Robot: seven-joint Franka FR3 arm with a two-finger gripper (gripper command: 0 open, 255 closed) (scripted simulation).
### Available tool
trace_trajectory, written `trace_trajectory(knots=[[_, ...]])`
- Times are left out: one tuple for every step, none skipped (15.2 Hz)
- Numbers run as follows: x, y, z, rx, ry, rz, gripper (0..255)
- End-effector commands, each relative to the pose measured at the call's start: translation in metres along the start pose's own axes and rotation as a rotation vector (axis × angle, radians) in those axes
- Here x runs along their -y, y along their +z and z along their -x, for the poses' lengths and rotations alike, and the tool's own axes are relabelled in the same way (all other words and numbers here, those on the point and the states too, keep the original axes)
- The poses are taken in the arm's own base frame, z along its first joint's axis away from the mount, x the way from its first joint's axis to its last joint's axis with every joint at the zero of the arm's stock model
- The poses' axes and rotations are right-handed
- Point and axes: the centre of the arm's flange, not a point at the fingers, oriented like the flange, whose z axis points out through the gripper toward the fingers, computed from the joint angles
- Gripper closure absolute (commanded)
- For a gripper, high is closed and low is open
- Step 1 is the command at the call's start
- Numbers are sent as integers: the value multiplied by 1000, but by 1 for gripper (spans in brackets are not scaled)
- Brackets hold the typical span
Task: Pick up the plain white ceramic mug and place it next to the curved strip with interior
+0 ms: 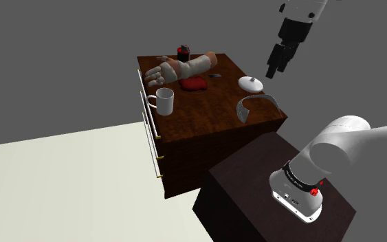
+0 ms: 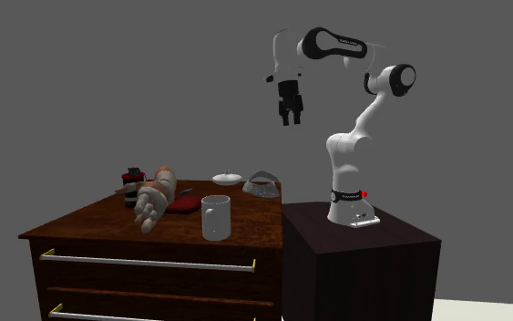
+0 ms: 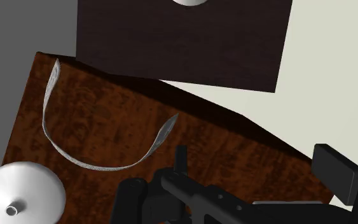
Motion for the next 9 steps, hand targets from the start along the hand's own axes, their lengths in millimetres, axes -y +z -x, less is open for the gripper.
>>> trace_trajectory(knots=[[0,0,0,0,0,0,0],[6,7,-8,-9,5,1,0],[12,14,-17,-17,10,3,0],[18,20,-25,-26,15,4,0],[24,27,-34,-34,20,5,0],[30,33,-43,-43,26,7,0],[36,40,-51,-51,31,8,0],[42,46,-60,-60,36,10,0],[47,53,-69,-68,41,11,0]])
